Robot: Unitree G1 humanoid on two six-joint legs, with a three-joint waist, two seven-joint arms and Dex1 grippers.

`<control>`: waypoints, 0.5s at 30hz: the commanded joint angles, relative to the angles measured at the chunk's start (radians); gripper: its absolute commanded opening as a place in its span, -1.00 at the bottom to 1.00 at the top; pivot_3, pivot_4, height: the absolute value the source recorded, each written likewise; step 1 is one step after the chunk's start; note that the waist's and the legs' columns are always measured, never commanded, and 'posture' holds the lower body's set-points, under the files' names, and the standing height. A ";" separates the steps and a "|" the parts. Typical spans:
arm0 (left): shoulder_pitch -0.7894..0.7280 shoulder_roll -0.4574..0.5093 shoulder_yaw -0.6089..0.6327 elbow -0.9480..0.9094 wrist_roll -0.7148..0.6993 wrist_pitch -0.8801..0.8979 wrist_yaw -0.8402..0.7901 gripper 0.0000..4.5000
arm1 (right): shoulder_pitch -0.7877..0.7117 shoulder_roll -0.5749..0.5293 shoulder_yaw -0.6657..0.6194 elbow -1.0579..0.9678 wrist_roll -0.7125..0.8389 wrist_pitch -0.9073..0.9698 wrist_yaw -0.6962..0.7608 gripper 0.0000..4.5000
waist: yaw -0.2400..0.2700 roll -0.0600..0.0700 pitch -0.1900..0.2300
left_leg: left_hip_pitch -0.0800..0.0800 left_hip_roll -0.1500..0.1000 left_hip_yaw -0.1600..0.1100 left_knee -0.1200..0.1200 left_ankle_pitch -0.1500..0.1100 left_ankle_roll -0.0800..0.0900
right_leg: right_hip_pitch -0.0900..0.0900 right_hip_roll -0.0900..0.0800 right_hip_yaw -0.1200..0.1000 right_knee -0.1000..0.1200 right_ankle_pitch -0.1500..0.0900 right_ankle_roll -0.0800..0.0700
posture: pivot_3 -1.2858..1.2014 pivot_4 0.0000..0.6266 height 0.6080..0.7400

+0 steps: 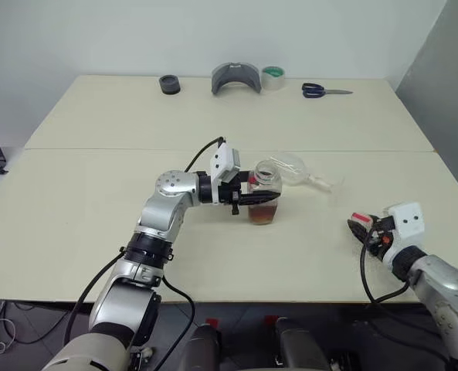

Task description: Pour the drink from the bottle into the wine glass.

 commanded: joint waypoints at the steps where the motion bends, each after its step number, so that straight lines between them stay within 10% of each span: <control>1: -0.008 0.011 0.042 -0.046 -0.023 0.002 0.025 -0.21 | -0.004 0.007 -0.041 0.024 -0.024 -0.019 -0.015 0.52 | 0.000 0.000 0.000 | 0.000 0.000 0.000 0.000 0.000 0.000 | 0.000 0.000 0.000 0.000 0.000 0.000 | 0.03 -0.52 1.00; 4: -0.009 0.012 0.060 -0.045 -0.021 0.007 0.058 -0.21 | 0.003 -0.016 -0.058 0.027 -0.047 -0.026 -0.002 0.98 | 0.001 0.000 0.000 | 0.000 0.000 0.000 0.000 0.000 0.000 | 0.000 0.000 0.000 0.000 0.000 0.000 | 0.03 -0.52 1.00; 15: -0.030 0.085 0.251 0.032 0.020 0.010 0.385 -0.21 | -0.056 -0.183 0.014 -0.207 0.039 -0.064 0.270 1.00 | -0.015 0.000 0.000 | 0.001 0.001 0.000 0.000 0.000 0.000 | 0.000 0.000 0.000 0.000 0.000 0.000 | 0.03 -0.52 1.00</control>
